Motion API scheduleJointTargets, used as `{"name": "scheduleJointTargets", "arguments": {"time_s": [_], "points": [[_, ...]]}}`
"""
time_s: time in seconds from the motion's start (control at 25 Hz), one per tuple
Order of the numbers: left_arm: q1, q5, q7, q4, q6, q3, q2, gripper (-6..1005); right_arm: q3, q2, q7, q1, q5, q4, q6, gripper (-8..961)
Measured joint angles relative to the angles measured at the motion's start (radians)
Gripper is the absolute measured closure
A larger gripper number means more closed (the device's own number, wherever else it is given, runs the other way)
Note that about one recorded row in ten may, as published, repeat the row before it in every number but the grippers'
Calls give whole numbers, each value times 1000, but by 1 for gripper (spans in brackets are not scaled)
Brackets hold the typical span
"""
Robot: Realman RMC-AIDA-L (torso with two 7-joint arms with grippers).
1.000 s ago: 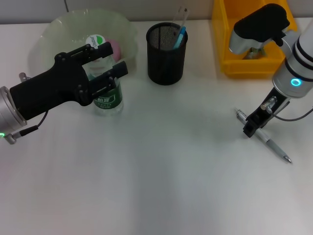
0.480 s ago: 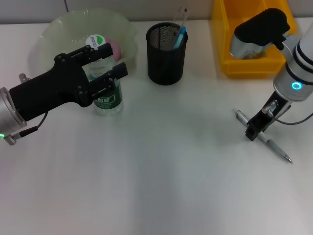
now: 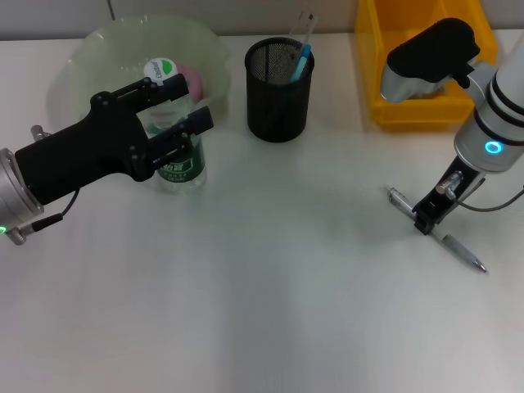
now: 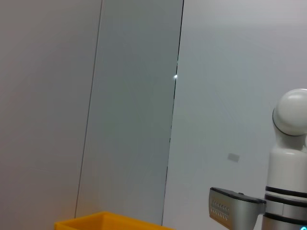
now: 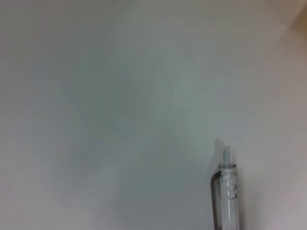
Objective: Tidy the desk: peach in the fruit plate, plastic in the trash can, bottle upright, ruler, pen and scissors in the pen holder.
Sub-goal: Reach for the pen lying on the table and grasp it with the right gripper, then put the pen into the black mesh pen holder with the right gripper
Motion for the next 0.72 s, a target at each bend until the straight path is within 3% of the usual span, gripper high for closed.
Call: {"name": "scheduleJointTargets", "arguments": {"time_s": [0.04, 0.16, 0.48, 0.72], "points": [[1, -1, 0, 0, 0, 0, 0, 413, 0, 0, 0, 0, 0, -2, 1, 648], [1, -2, 0, 0, 1, 0, 1, 413, 0, 0, -1, 1, 0, -4, 3, 830], [1, -3, 0, 1, 1, 0, 2, 412, -2, 0, -2, -44, 13, -105, 10, 830], [2, -4, 0, 6, 1, -9, 2, 412, 0, -3, -15, -172, 138, -351, 33, 830]]}}
